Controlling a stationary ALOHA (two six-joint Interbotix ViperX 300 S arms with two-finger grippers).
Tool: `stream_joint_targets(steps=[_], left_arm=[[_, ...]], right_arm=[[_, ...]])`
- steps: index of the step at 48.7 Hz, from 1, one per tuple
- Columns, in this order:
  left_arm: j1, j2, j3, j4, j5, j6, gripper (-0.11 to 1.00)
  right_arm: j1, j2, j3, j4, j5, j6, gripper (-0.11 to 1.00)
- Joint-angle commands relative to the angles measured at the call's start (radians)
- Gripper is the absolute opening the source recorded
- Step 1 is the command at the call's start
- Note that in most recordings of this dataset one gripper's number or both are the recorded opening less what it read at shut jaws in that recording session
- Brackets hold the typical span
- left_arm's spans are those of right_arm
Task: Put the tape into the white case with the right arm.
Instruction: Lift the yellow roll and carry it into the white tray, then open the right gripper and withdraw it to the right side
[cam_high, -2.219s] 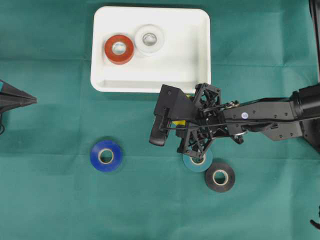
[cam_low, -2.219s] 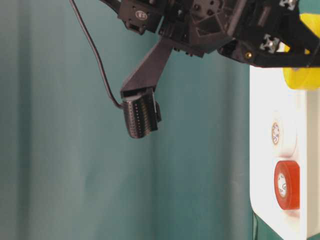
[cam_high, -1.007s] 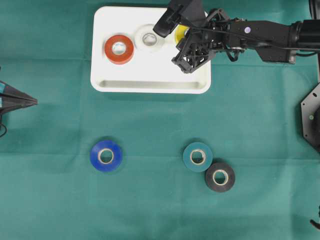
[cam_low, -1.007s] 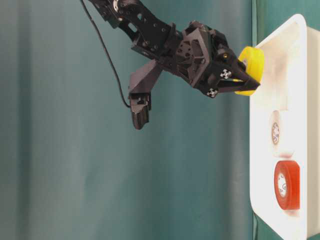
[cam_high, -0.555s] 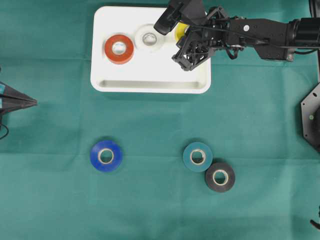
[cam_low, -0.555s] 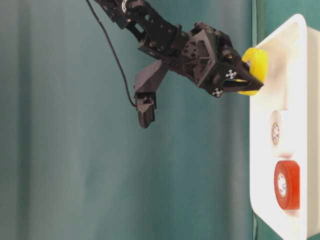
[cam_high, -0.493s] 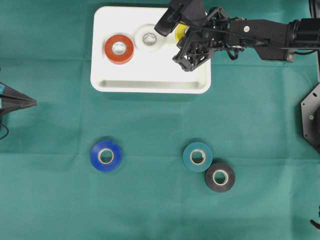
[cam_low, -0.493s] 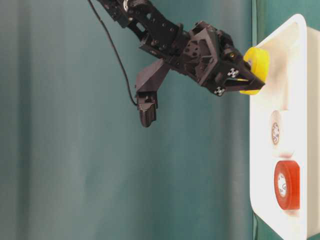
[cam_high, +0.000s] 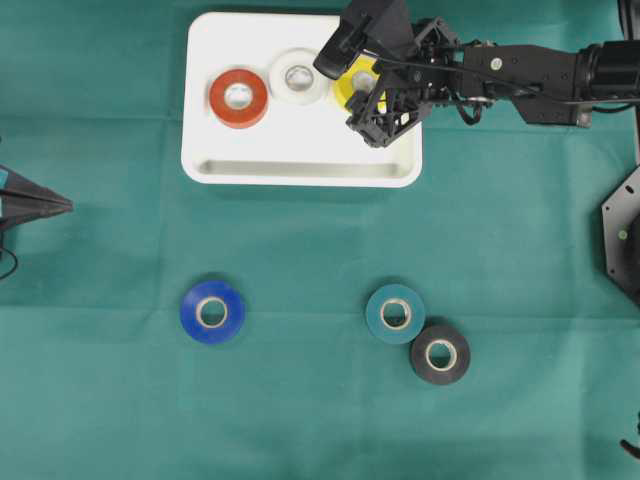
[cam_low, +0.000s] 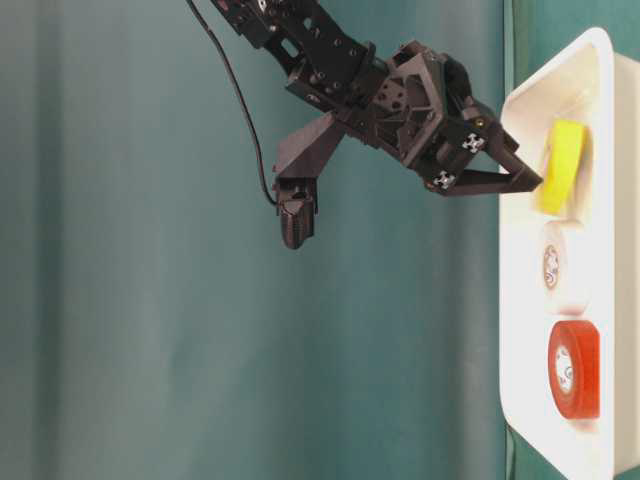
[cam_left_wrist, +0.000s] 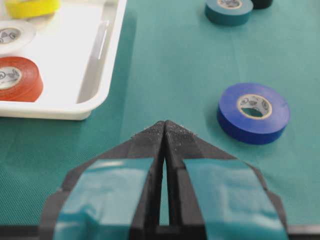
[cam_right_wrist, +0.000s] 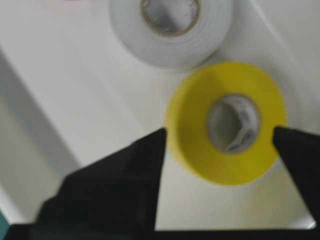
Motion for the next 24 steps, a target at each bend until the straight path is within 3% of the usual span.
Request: stream_joint_targets(steps=[1, 15, 24], left_arm=[[0.002, 0.009, -0.012, -0.002, -0.003, 0.002, 0.00], [0.002, 0.009, -0.012, 0.000, -0.003, 0.002, 0.00], [0.002, 0.009, -0.014, -0.002, -0.003, 0.002, 0.00]], right_arm=[[0.002, -0.017, -0.011, -0.003, 0.005, 0.000, 0.71], [0.002, -0.035, 0.000, -0.003, 0.009, 0.000, 0.68], [0.002, -0.101, 0.066, -0.003, 0.011, 0.003, 0.68]])
